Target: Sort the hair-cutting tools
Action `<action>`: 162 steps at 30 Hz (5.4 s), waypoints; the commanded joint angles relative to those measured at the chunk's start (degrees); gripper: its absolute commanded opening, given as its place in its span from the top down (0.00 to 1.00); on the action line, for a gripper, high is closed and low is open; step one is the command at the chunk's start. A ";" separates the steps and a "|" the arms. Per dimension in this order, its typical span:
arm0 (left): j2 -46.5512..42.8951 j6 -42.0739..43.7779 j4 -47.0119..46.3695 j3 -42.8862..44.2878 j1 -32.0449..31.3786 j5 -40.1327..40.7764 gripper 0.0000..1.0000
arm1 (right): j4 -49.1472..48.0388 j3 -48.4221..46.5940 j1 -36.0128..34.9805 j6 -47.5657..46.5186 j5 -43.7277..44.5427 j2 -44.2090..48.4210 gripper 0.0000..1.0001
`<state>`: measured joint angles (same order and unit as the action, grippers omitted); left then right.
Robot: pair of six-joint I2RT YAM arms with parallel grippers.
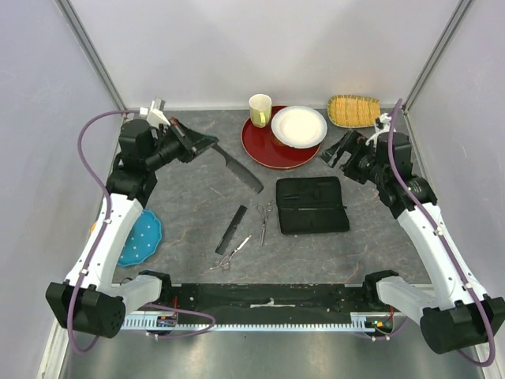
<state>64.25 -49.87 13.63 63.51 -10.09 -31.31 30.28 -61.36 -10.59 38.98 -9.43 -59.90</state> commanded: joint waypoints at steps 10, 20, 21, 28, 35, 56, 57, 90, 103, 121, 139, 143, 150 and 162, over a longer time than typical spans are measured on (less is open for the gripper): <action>-0.09 -19.74 -16.26 9.80 -6.33 14.60 0.98 | -32.98 -4.81 -13.66 20.78 -11.58 -0.39 0.02; 3.25 -20.80 -19.52 14.19 -11.97 21.02 0.98 | -41.44 -6.40 -19.82 25.26 -8.59 -4.70 0.05; 3.43 -20.71 -19.86 14.19 -12.50 22.16 0.98 | -42.40 -6.75 -19.99 25.53 -8.06 -4.87 0.08; 2.90 -22.47 -21.01 12.79 -13.20 22.96 0.98 | -42.06 -7.11 -20.17 25.44 -4.81 -4.26 0.23; 2.72 -23.69 -21.36 12.87 -13.20 22.78 0.98 | -43.29 -7.28 -20.26 25.88 -4.63 -4.70 0.38; 2.99 -25.11 -22.51 10.15 -13.20 22.34 0.95 | -48.31 -7.01 -20.26 27.03 -5.95 -7.51 0.94; 2.55 -24.58 -21.90 9.80 -13.12 22.69 0.89 | -46.56 -7.36 -20.17 26.33 -5.86 -7.69 0.98; 34.07 5.48 -11.34 -3.40 -26.90 -1.29 0.46 | 22.27 4.41 2.24 -5.85 -5.07 9.80 1.00; 44.63 2.76 -8.97 0.21 -29.11 4.41 0.57 | 25.09 4.94 2.24 -7.08 -3.14 11.12 1.00; 48.69 8.55 1.49 7.77 -26.83 15.66 0.98 | 21.67 8.00 2.77 -9.89 -2.79 7.25 1.00; 48.69 15.59 -1.50 5.40 -21.47 7.67 0.98 | 8.14 22.50 4.79 -9.72 -4.98 8.13 1.00; 49.04 16.20 -1.76 5.31 -21.47 6.70 0.98 | 5.41 24.97 4.88 -10.41 -3.84 8.22 1.00; 49.75 16.38 -1.76 5.75 -21.47 5.74 0.98 | 2.60 26.91 5.14 -10.51 -3.84 5.15 1.00; 51.15 15.77 -1.50 7.16 -21.47 3.45 0.97 | -9.79 32.35 5.14 -6.73 -7.70 -3.46 1.00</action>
<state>113.78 -35.48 13.13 69.41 -30.76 -23.64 25.23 -31.42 -5.13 31.92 -16.29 -60.40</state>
